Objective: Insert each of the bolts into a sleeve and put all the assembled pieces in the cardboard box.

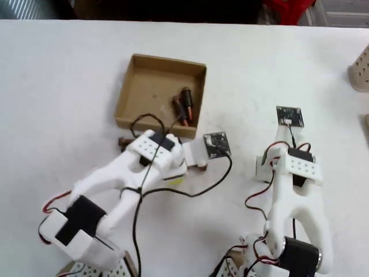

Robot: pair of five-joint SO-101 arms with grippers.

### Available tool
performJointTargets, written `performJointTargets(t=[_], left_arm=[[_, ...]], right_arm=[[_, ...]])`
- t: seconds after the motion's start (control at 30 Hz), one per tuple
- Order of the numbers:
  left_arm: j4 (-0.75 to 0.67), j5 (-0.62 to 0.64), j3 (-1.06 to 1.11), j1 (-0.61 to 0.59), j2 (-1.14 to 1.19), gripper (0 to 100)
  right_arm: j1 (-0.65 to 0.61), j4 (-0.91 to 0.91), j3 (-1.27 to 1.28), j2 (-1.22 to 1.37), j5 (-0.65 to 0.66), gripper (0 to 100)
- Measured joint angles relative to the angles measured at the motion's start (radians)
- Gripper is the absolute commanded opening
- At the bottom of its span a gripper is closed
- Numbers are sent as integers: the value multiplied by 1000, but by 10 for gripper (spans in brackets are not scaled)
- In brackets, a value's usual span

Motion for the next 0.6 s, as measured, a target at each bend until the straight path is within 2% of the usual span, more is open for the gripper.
performJointTargets(t=[0.13,0.4,0.6], left_arm=[[0,-52,0,9,0,190],[3,-66,0,12,0,95],[130,-141,-41,15,29,60]], right_arm=[[0,0,0,0,0,18],[2,0,0,0,0,18],[2,0,0,0,0,18]])
